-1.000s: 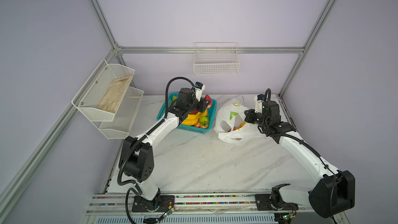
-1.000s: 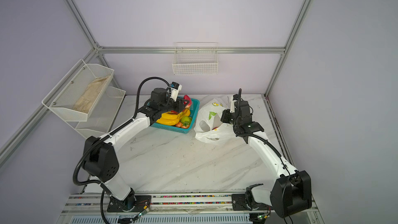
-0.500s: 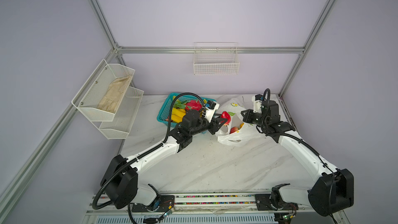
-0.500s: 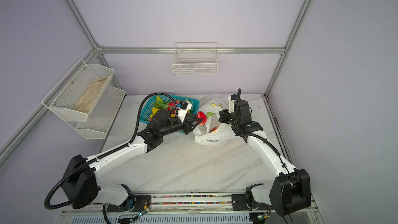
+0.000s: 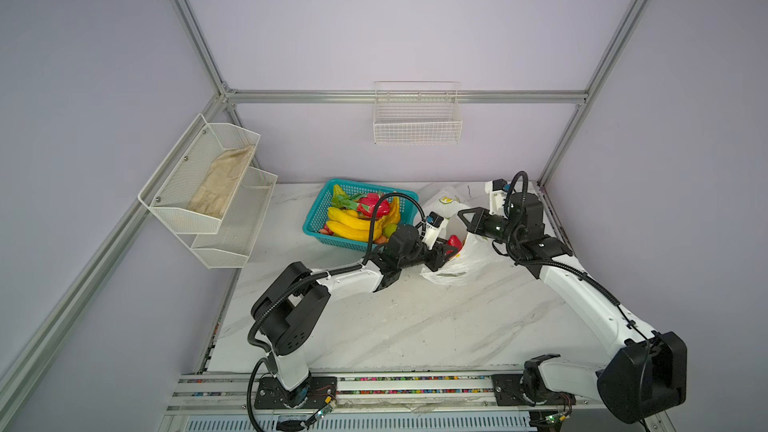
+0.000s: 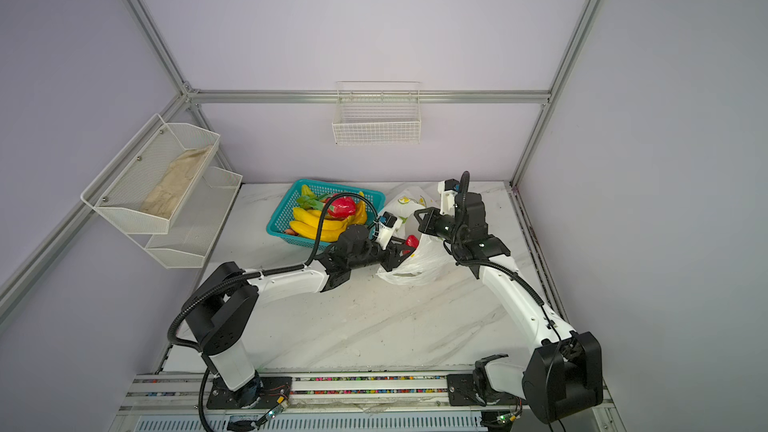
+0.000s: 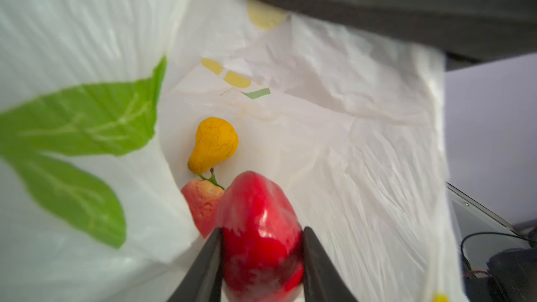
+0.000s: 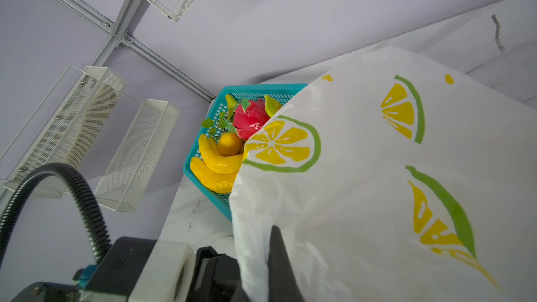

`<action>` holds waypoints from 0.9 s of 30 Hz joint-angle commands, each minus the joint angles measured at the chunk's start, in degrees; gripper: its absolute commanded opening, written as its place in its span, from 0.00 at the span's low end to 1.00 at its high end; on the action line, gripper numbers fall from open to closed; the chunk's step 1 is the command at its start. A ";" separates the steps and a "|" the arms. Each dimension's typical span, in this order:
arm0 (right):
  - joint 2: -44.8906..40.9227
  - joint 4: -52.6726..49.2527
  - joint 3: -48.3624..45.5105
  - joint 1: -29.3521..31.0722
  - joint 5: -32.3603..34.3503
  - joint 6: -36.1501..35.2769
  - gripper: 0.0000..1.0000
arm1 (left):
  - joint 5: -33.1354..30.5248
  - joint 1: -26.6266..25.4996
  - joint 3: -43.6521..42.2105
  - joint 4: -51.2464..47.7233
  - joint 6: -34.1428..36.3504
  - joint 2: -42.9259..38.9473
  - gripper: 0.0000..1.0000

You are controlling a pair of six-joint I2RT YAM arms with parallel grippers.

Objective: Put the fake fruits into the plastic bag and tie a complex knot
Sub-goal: 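Carry the strawberry into the bag held by the right gripper and release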

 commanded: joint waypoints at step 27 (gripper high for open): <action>1.18 3.45 -3.86 -4.56 5.13 -0.33 0.00 | -1.44 -0.26 -3.99 4.15 -0.87 -6.91 0.68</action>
